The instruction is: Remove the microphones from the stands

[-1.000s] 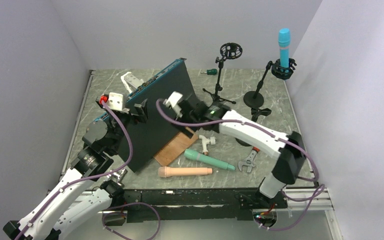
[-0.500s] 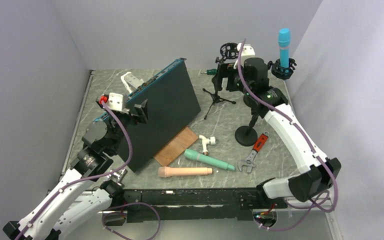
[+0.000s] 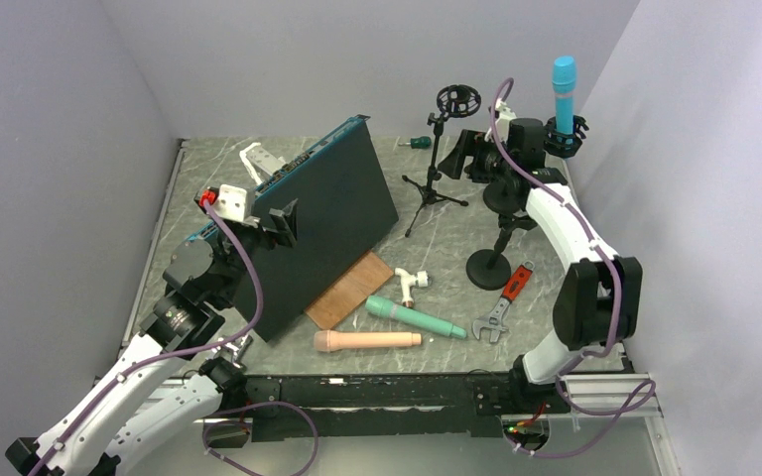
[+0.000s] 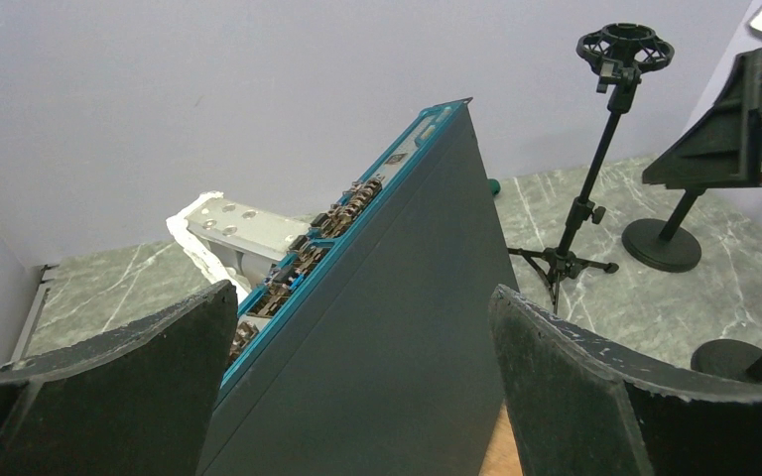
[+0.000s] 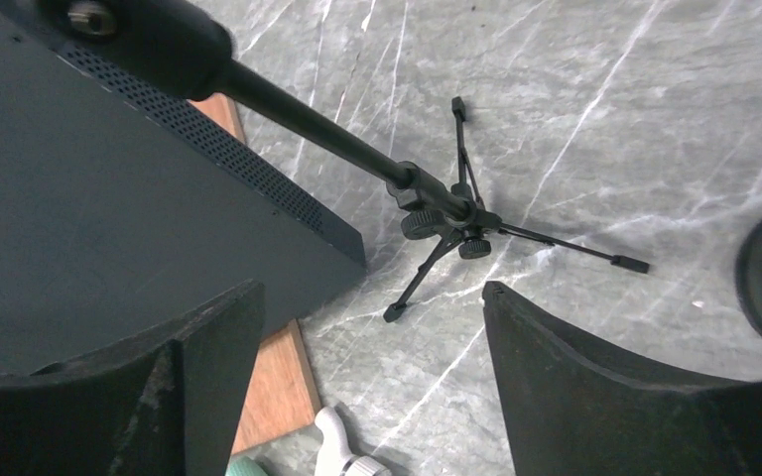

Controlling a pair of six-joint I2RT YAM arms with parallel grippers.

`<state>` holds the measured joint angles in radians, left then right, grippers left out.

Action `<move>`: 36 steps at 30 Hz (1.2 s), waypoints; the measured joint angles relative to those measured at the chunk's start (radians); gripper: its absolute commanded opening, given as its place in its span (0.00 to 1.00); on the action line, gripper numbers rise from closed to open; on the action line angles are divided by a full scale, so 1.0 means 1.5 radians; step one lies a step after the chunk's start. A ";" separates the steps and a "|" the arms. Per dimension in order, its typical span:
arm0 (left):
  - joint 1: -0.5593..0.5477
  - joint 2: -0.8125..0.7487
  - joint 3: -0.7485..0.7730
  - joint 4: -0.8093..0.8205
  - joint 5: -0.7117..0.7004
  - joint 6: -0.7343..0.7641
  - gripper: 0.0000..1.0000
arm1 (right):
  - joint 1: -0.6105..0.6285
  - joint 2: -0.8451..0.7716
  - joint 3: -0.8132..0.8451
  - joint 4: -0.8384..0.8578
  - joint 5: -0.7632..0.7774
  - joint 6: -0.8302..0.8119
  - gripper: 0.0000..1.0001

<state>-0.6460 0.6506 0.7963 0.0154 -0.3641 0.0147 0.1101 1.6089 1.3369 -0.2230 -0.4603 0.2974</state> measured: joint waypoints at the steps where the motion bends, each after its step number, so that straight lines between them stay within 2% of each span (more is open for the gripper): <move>1: -0.001 0.001 0.000 0.000 0.000 0.000 0.99 | -0.002 0.014 0.000 0.010 -0.016 -0.002 0.72; 7: -0.003 0.001 0.000 -0.003 0.000 0.000 0.99 | -0.001 0.079 0.002 0.043 -0.067 -0.014 0.68; 22: -0.003 0.006 0.001 -0.004 0.000 0.000 0.99 | 0.001 0.128 0.018 0.076 -0.040 -0.049 0.58; 28: -0.003 0.006 0.001 -0.004 0.000 0.000 0.99 | 0.003 0.159 0.039 0.064 -0.039 -0.067 0.47; 33: -0.003 0.010 0.001 -0.004 0.000 0.000 0.99 | 0.006 0.164 0.045 0.064 -0.046 -0.075 0.34; 36: -0.003 0.013 0.001 -0.004 0.000 0.000 0.99 | 0.011 0.164 0.045 0.064 -0.049 -0.077 0.32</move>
<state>-0.6506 0.6697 0.7971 0.0093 -0.3637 0.0143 0.1265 1.8549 1.4036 -0.1268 -0.5331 0.1818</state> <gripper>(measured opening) 0.992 0.338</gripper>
